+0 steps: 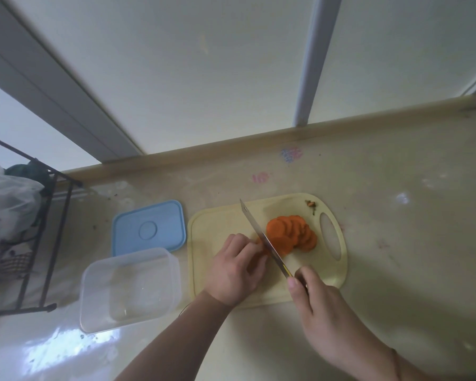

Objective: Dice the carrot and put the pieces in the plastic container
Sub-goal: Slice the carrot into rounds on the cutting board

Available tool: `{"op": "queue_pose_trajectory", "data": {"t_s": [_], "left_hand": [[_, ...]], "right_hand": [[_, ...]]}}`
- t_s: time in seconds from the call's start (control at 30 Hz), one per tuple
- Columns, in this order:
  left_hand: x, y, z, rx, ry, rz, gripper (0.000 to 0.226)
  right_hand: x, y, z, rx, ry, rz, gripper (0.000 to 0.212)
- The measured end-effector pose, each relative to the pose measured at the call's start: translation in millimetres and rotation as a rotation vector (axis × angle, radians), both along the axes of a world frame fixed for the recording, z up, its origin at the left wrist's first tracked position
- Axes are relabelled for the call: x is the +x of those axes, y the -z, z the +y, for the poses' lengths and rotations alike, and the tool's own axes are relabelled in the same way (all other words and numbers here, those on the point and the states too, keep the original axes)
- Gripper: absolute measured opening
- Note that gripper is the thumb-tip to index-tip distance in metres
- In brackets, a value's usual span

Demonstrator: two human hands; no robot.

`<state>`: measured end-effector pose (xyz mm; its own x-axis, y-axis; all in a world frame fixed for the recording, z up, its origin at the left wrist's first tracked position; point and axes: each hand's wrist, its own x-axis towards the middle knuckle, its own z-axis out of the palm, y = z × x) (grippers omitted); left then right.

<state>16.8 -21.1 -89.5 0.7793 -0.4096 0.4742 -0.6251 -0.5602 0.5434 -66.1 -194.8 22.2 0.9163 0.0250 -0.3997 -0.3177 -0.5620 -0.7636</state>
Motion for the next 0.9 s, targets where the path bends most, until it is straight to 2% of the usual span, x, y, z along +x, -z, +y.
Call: {"op": "queue_pose_trajectory", "data": {"t_s": [0.37,0.67,0.9], "left_hand": [[4.2,2.2,2.7,0.009,0.086,0.003,0.020],[1.9,2.4,1.6,0.003,0.028,0.030,0.016],[0.0,2.2,2.2,-0.003,0.021,0.013,0.014]], "right_hand": [[40.6,26.0,24.4,-0.080,0.024,-0.002,0.026],[-10.0,22.3,6.7,-0.046,0.024,0.040,0.028],[30.3,42.4,21.9,-0.069,0.036,0.021,0.027]]}}
